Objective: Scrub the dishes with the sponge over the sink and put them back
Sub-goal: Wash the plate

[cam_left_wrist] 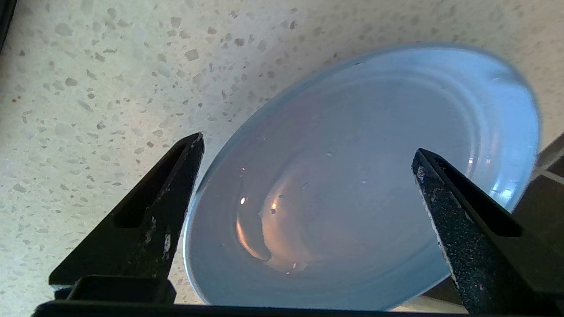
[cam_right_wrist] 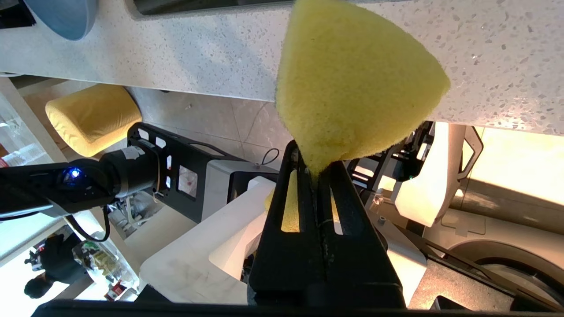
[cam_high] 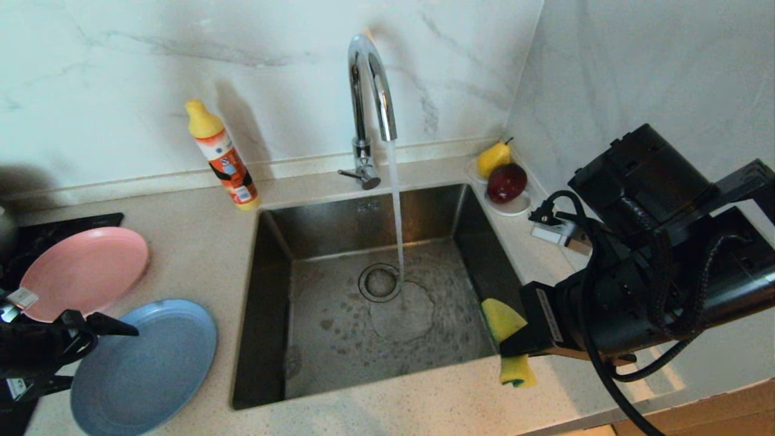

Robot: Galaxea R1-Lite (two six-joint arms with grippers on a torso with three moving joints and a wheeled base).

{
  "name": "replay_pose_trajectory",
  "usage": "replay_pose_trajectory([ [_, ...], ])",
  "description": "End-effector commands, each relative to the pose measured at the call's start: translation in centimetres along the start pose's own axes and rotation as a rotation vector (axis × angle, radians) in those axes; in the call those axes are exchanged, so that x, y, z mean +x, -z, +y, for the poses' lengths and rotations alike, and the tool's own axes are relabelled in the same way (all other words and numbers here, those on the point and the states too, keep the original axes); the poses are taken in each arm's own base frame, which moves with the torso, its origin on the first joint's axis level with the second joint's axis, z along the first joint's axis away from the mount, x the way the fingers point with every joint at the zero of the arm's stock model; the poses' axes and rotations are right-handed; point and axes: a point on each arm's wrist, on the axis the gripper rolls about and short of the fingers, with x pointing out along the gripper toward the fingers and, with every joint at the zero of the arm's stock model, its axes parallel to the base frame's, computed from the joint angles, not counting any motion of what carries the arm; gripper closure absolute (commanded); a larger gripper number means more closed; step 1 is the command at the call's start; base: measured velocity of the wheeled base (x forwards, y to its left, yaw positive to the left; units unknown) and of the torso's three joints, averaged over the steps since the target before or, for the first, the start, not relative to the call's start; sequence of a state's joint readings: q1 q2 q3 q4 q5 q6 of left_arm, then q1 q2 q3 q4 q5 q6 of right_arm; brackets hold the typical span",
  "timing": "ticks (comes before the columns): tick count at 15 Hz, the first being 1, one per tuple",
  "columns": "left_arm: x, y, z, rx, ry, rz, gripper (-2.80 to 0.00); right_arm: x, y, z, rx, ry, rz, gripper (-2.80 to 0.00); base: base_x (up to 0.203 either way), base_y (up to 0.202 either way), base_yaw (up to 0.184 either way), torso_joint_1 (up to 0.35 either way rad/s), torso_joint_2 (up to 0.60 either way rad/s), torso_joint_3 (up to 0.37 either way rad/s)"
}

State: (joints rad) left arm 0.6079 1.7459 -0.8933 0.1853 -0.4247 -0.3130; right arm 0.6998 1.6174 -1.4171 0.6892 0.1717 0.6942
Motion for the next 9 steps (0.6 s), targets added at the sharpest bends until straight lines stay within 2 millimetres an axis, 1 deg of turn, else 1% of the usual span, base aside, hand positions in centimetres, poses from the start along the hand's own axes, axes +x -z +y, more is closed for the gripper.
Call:
replay_pose_trajectory([
  [1,0.46,-0.12,0.22,-0.005,-0.026,0.006,0.0,0.07,0.06,-0.06,0.005,0.002,0.007,0.0,0.0,0.0,0.0,0.0,0.0,0.0],
  [4,0.99,-0.1,0.45,-0.001,-0.036,0.021,0.0,0.32,0.14,-0.16,0.007,0.003,0.02,0.0,0.0,0.0,0.0,0.0,0.0,0.0],
  [9,1.12,-0.24,-0.01,0.016,-0.038,0.018,0.0,0.23,0.03,-0.4,0.015,0.007,0.015,0.0,0.0,0.0,0.0,0.0,0.0,0.0],
])
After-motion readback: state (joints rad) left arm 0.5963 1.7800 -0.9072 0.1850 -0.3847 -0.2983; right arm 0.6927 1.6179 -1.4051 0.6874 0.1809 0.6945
